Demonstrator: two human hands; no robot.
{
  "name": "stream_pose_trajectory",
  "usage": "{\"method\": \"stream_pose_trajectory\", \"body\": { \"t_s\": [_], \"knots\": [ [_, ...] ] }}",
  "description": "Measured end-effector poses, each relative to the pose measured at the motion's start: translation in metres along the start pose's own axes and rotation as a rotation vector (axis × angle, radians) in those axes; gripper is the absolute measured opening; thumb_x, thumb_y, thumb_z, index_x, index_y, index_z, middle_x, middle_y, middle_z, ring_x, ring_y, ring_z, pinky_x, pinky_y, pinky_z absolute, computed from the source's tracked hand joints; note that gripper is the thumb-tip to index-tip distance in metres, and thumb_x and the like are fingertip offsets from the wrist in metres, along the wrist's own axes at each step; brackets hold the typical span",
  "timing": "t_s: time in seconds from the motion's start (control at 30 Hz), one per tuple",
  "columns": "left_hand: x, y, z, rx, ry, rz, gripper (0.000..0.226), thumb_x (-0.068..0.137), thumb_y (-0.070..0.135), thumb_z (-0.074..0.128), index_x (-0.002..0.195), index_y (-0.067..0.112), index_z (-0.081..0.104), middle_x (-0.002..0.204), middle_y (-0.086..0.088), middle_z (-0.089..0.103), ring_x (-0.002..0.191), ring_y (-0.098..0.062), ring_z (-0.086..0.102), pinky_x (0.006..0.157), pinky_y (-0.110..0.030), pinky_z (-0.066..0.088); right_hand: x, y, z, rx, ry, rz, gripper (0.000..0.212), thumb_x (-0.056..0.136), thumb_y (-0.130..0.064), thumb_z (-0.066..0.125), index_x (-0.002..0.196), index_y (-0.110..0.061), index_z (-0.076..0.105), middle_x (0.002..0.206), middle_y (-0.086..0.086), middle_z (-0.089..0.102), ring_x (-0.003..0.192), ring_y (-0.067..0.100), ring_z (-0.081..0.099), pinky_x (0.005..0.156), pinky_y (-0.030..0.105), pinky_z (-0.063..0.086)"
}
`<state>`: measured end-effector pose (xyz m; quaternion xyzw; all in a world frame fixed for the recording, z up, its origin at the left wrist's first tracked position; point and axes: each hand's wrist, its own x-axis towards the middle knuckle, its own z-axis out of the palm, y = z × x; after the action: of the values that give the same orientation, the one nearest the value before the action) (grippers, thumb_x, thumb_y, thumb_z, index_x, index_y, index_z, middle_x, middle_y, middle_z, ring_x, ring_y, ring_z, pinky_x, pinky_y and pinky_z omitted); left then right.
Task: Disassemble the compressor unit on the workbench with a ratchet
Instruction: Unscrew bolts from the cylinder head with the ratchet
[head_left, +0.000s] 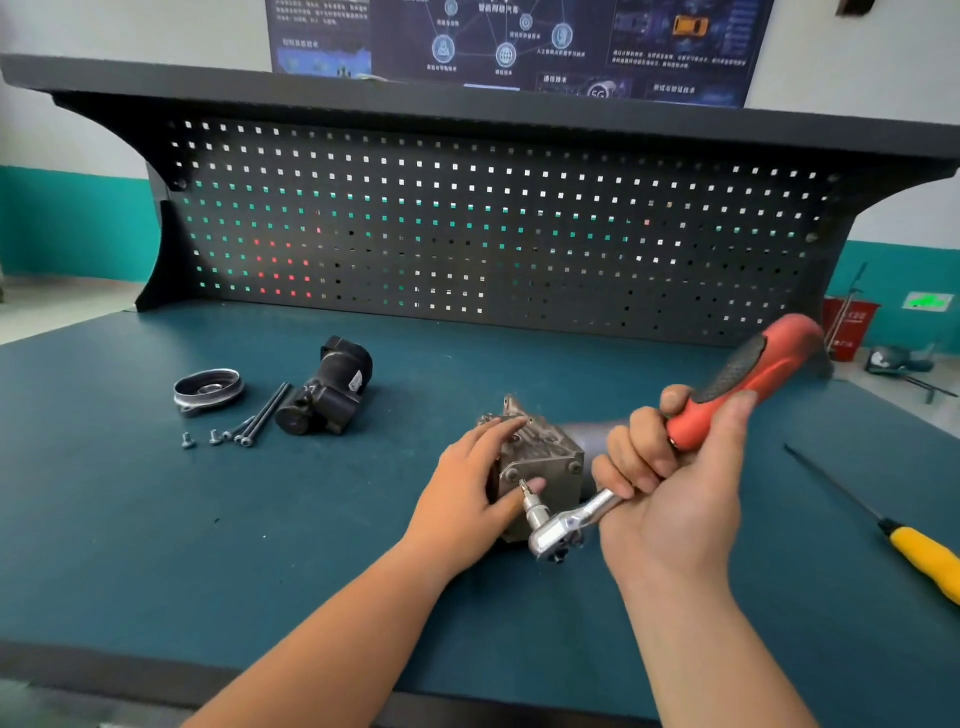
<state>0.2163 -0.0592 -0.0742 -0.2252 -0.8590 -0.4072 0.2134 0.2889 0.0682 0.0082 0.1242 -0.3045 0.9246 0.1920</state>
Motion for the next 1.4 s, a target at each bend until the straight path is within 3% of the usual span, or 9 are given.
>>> {"method": "stream_pose_trajectory", "body": {
  "t_s": [0.2, 0.4, 0.53, 0.7, 0.8, 0.9, 1.1, 1.27, 1.4],
  "knots": [
    [0.0, -0.001, -0.004, -0.057, -0.004, 0.005, 0.044, 0.088, 0.038, 0.061, 0.12, 0.056, 0.039, 0.141, 0.012, 0.041, 0.133, -0.004, 0.032, 0.108, -0.023, 0.026, 0.007, 0.007, 0.002, -0.027, 0.014, -0.008, 0.036, 0.071, -0.058, 0.047, 0.064, -0.023, 0.051, 0.044, -0.011, 0.024, 0.036, 0.004, 0.019, 0.034, 0.017, 0.02],
    [0.0, -0.002, -0.003, -0.062, 0.005, -0.009, 0.043, 0.087, 0.036, 0.064, 0.128, 0.039, 0.051, 0.13, 0.021, 0.04, 0.125, 0.005, 0.034, 0.097, 0.002, 0.019, 0.011, 0.01, -0.002, -0.04, 0.079, 0.002, 0.038, 0.076, -0.059, 0.046, 0.067, -0.022, 0.049, 0.045, -0.011, 0.023, 0.037, 0.005, 0.019, 0.034, 0.017, 0.019],
    [0.0, -0.002, -0.003, -0.068, 0.005, -0.02, 0.043, 0.087, 0.035, 0.063, 0.129, 0.037, 0.052, 0.135, 0.016, 0.043, 0.126, 0.004, 0.034, 0.096, 0.004, 0.018, 0.012, 0.01, -0.005, -0.006, 0.226, 0.009, 0.047, 0.093, -0.058, 0.038, 0.063, -0.024, 0.049, 0.046, -0.01, 0.025, 0.038, 0.007, 0.02, 0.034, 0.018, 0.019],
    [-0.001, 0.0, -0.005, -0.093, -0.004, -0.047, 0.042, 0.086, 0.034, 0.065, 0.124, 0.046, 0.05, 0.135, 0.018, 0.042, 0.126, 0.005, 0.032, 0.096, 0.005, 0.018, 0.017, 0.013, -0.014, 0.136, 0.432, 0.045, 0.047, 0.09, -0.063, 0.04, 0.067, -0.022, 0.044, 0.048, -0.01, 0.023, 0.038, 0.008, 0.021, 0.034, 0.018, 0.019],
    [-0.002, 0.001, -0.005, -0.107, -0.004, -0.048, 0.043, 0.085, 0.033, 0.066, 0.116, 0.055, 0.046, 0.132, 0.02, 0.041, 0.124, 0.007, 0.032, 0.095, 0.006, 0.018, 0.017, 0.016, -0.018, 0.177, 0.45, 0.037, 0.048, 0.091, -0.061, 0.04, 0.064, -0.022, 0.043, 0.047, -0.01, 0.023, 0.038, 0.007, 0.02, 0.032, 0.019, 0.019],
    [-0.002, 0.001, -0.005, -0.11, 0.006, -0.045, 0.041, 0.085, 0.031, 0.066, 0.121, 0.046, 0.053, 0.129, 0.02, 0.042, 0.122, 0.007, 0.034, 0.095, 0.006, 0.019, 0.017, 0.018, -0.018, 0.179, 0.413, 0.029, 0.048, 0.092, -0.061, 0.039, 0.064, -0.022, 0.044, 0.047, -0.01, 0.022, 0.037, 0.007, 0.019, 0.033, 0.019, 0.019],
    [-0.002, 0.003, -0.006, -0.123, 0.014, -0.057, 0.041, 0.084, 0.028, 0.068, 0.123, 0.038, 0.057, 0.136, 0.01, 0.047, 0.127, 0.002, 0.037, 0.1, 0.0, 0.023, 0.027, 0.015, -0.002, -0.019, 0.239, 0.032, 0.046, 0.095, -0.057, 0.037, 0.065, -0.022, 0.044, 0.045, -0.011, 0.021, 0.037, 0.006, 0.017, 0.032, 0.018, 0.017],
    [-0.003, 0.004, -0.006, -0.16, 0.016, -0.073, 0.045, 0.084, 0.023, 0.068, 0.12, 0.046, 0.054, 0.138, 0.011, 0.045, 0.13, -0.001, 0.036, 0.103, -0.033, 0.041, 0.037, 0.012, 0.0, -0.1, 0.215, 0.077, 0.046, 0.094, -0.057, 0.037, 0.066, -0.021, 0.041, 0.047, -0.011, 0.02, 0.038, 0.006, 0.014, 0.034, 0.017, 0.012],
    [-0.004, 0.003, -0.007, -0.155, 0.009, -0.078, 0.056, 0.08, 0.015, 0.07, 0.118, 0.051, 0.05, 0.138, 0.013, 0.044, 0.13, -0.001, 0.036, 0.1, -0.037, 0.044, 0.035, 0.012, 0.0, -0.122, 0.202, 0.073, 0.046, 0.095, -0.055, 0.036, 0.066, -0.021, 0.039, 0.045, -0.011, 0.021, 0.036, 0.006, 0.015, 0.033, 0.016, 0.015]
  ]
}}
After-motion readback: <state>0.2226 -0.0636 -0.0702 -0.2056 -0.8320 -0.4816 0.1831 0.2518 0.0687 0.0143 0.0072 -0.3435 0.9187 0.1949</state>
